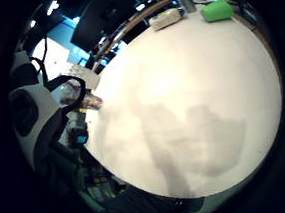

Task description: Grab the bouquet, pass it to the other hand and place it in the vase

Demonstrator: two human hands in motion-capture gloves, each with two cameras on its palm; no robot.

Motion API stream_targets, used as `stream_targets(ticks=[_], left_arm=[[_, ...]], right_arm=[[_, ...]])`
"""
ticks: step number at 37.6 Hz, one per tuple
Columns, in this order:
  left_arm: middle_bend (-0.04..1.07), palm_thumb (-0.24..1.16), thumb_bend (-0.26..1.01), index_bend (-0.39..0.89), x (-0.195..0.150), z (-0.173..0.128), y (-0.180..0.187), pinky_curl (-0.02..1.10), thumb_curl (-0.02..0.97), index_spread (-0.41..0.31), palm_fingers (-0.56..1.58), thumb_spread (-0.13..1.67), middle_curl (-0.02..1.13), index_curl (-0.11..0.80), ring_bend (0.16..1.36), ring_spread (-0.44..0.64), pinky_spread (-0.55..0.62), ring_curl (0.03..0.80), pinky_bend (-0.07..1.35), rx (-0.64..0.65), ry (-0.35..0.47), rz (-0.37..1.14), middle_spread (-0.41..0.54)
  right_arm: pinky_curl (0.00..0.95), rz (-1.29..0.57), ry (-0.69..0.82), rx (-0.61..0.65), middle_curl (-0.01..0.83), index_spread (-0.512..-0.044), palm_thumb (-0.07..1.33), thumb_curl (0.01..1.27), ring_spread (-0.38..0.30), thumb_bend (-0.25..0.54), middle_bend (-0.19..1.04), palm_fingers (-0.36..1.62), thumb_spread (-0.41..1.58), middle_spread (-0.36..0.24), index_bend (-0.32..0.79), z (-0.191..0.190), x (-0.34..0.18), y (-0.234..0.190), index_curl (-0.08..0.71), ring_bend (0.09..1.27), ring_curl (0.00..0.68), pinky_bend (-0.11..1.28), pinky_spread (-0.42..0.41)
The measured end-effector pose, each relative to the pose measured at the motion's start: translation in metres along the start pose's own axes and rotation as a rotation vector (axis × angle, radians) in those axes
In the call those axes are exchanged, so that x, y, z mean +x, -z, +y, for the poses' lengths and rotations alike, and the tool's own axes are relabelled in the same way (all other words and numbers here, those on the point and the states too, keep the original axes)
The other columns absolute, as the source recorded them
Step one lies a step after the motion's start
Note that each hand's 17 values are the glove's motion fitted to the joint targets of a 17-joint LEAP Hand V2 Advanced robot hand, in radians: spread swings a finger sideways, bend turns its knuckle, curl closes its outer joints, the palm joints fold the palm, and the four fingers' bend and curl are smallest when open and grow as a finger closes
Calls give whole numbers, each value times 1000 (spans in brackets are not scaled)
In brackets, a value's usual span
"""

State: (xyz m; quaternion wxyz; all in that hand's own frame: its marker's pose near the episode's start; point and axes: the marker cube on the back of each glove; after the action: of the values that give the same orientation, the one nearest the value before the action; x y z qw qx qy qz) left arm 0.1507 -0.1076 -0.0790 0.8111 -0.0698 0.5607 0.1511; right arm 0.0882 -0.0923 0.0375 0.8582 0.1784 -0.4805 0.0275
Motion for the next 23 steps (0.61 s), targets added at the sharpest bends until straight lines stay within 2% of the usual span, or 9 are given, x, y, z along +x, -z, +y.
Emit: stream_targets(ticks=[6,11,16,19,22,23], left_arm=[[232,401,-7,87,15,-17,-9,360,333,-73,444,985,367,231,628,182,323,310,477,40,9,117,-4],[256,453,-11,69,19,-35,-13,362,345,-51,464,976,376,211,643,147,299,313,478,21,1,182,-36],[270,519,-5,64,19,-45,-23,371,362,-32,468,959,389,195,653,113,277,320,490,-28,13,209,-63],[270,542,-13,65,14,-51,-31,372,369,-26,472,944,391,187,663,102,267,323,492,-57,17,288,-71],[263,566,-16,99,7,-57,-40,370,378,-29,518,932,390,192,668,65,237,323,486,-88,41,402,-86],[269,611,4,191,5,-59,-42,361,388,-68,648,922,392,220,665,15,183,321,457,-93,48,424,-118]], right_arm=[[476,-137,196,-33,573,-283,1026,733,-201,-28,597,1303,428,-195,156,6,-34,-15,411,904,537,728,-305],[476,-148,86,-79,573,-283,1023,739,-201,-28,595,1301,429,-190,155,16,-45,-26,416,906,537,730,-305],[476,-199,91,-121,575,-284,1022,745,-201,-28,596,1299,429,-188,155,20,-51,-40,421,902,535,732,-305],[474,-250,85,-146,575,-284,1022,748,-200,-28,593,1296,429,-187,156,23,-56,-50,423,904,536,728,-305],[473,-301,104,-167,576,-284,1021,751,-200,-28,593,1296,430,-187,155,25,-57,-60,426,904,535,724,-303],[473,-315,116,-173,576,-284,1021,752,-201,-28,593,1295,430,-186,155,25,-56,-63,426,901,534,725,-307]])
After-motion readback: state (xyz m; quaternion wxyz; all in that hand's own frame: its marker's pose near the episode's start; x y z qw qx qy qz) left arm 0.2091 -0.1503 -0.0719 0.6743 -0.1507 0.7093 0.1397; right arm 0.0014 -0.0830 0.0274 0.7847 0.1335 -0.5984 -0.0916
